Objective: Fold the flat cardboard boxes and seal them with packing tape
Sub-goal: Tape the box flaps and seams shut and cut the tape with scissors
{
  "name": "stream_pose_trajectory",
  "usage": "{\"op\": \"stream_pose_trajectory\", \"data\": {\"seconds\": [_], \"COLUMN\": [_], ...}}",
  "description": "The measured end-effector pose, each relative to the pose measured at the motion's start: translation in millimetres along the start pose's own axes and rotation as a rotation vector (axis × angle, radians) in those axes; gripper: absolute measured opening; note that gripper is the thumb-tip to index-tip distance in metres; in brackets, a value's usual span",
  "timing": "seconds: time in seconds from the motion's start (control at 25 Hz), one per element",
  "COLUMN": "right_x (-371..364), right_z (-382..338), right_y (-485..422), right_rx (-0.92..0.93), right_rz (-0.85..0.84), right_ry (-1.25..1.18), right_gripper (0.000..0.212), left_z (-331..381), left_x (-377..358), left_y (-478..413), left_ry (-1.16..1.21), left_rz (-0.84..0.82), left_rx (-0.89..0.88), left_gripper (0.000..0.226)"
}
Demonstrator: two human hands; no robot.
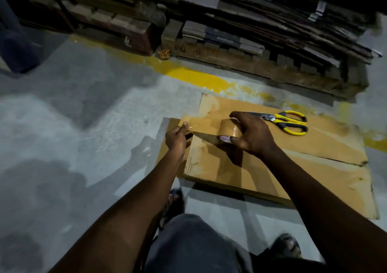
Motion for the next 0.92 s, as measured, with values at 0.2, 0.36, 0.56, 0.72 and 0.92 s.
{"op": "stream_pose_trajectory", "data": {"seconds": [0.2,0.36,0.56,0.72,0.92], "right_x": [-4,-3,2,-2,-11], "right_z": [1,-3,1,2,1], "right_y": [-7,-9,-8,-7,-10], "right_rx": [0.032,0.061,0.044,0.033,0.009], "right_rz": [-0.026,0.013,0.037,0.013,-0.026], "right_ry": [-0.087,-0.102,-0.133,-0.126,-0.057], "right_gripper": [0.076,0.073,0.073,0.071,0.075], "left_z": [-20,-19,-12,-8,-20], "left_x": [6,2,-2,0,2], "left_y": [-1,-3,-4,-3,-14], "left_ry": [0.020,-0.025,0.051,0.076,-0.194], "left_rz": [0.010,0.030,0.024,0.054,0.058], "left_rx": [-0.012,-0.032,-0.043,-0.065,0.015], "left_gripper": [0.034,0.031,0.023,0.022,0.031]}}
Point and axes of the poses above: each hand's wrist, its own y-axis away from the middle knuckle, its own x-axis out of the back of the hand, z = x × y, the point moved 9 cm from there along -y, towards the middle knuckle, and after that the axes turned 7 degrees about -y, right-handed, at the moved point
